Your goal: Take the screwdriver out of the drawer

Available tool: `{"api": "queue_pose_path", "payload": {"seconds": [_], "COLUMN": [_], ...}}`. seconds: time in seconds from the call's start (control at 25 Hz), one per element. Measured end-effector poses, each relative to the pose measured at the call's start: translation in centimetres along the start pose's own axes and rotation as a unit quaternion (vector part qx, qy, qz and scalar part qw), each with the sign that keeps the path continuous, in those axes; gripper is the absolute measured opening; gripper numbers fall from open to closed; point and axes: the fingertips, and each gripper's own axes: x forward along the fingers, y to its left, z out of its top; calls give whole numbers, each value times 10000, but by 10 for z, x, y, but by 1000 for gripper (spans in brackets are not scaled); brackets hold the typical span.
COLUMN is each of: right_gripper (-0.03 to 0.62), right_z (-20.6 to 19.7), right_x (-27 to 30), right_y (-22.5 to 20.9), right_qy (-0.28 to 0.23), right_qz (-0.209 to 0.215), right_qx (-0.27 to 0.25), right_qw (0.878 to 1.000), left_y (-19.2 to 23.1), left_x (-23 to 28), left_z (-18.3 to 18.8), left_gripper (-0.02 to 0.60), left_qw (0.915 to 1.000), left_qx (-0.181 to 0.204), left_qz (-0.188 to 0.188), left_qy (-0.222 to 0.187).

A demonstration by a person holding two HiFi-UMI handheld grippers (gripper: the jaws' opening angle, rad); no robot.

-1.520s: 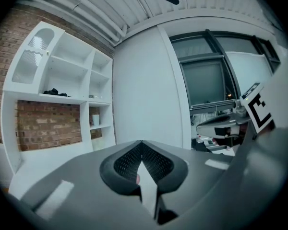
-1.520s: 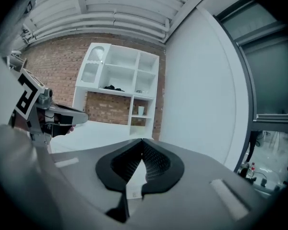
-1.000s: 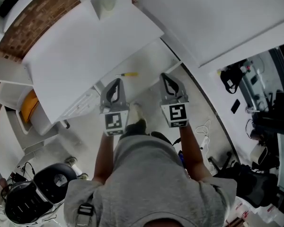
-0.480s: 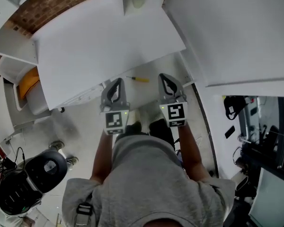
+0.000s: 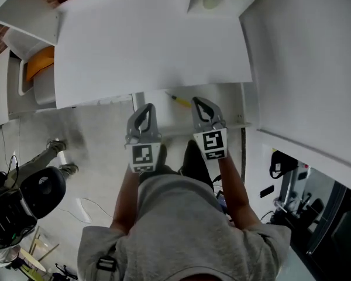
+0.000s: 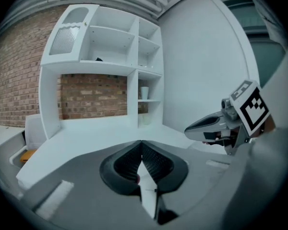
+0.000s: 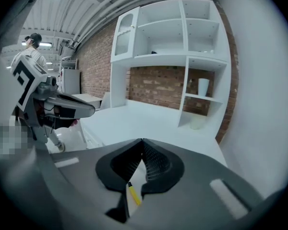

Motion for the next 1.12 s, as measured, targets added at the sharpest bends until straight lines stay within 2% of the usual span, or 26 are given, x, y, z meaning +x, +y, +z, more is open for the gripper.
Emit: {"api": "queue_pose_path", "payload": {"seconds": [0.24,0.44,0.76,0.96,1.12], "right_gripper": [3,3,3,3,5], "right_z": [-37,-70,-121,-152,-175], "right_x": [39,68,116,134,146], "right_y": [11,12,27,30,34], "right_qy": [437,790,1249,1500,1701], "right_qz": [845,1271,1720,1856,1929], "right_qx": [-221,-349,-565,-632,-700], "right_qw": [9952,9881,9755,9691,9638], "left_y": [4,2,14,11,15], "left_x": [13,28,53,62,68], "left_z": [-49,-83,-132,-162,-180], "left_gripper": [12,12,12,12,12], "left_qw": [9963,9924,9858,9819,9802], "left_qx": [-429,-578,-854,-960,-1046], "left_qz": [545,725,876,855,885], "left_qy": [511,804,1147,1393,1432]}}
